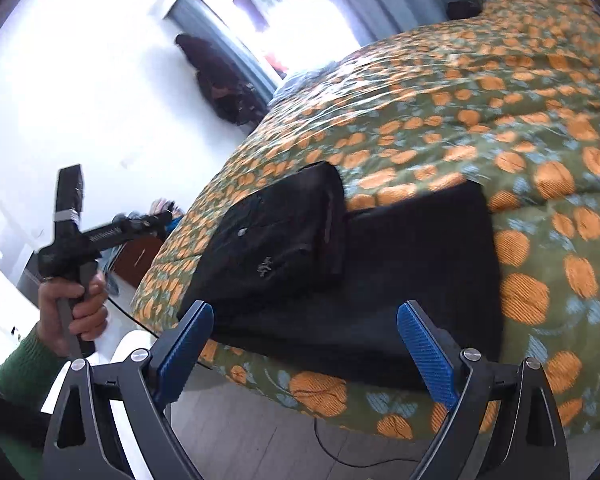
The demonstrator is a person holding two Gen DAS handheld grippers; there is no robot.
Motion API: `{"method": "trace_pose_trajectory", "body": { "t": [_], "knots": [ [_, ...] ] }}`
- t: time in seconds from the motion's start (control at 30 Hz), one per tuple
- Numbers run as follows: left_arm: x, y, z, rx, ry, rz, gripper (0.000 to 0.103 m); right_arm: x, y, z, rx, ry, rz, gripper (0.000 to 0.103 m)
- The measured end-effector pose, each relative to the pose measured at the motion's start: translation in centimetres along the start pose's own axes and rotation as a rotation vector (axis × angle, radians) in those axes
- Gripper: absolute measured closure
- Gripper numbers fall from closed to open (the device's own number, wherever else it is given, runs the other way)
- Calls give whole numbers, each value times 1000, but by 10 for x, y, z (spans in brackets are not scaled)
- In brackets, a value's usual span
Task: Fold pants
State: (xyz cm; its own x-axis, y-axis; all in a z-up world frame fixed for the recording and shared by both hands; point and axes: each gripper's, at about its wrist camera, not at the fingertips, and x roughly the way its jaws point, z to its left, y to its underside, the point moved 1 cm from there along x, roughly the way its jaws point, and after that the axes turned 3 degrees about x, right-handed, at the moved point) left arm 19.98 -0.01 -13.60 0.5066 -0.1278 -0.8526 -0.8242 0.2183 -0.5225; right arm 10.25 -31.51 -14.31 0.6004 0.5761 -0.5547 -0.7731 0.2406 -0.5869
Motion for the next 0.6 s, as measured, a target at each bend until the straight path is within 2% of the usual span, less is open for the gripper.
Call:
{"method": "trace_pose_trajectory", "body": {
  "t": [0.07, 0.13, 0.27, 0.3, 0.43, 0.53, 0.6],
  "knots": [
    [26, 16, -14, 48, -12, 42, 80, 29, -19, 7, -35, -87, 123, 10],
    [32, 25, -23, 82, -58, 4, 80, 56, -34, 11, -71, -145, 213, 10],
    [31, 22, -11, 9, -2, -1, 80, 98, -54, 11, -173, -117, 312, 11],
    [31, 21, -9, -3, 9, -1, 80, 107, -57, 8, -173, -113, 333, 14],
    [33, 24, -13, -1, 4, -15, 80, 138, -63, -3, -146, -209, 454, 24],
    [34, 27, -14, -11, 2, -26, 80, 151, -61, -13, -128, -181, 524, 32],
    [36, 27, -14, -18, 1, -29, 80, 153, -65, -20, -73, -225, 539, 34]
  ]
}}
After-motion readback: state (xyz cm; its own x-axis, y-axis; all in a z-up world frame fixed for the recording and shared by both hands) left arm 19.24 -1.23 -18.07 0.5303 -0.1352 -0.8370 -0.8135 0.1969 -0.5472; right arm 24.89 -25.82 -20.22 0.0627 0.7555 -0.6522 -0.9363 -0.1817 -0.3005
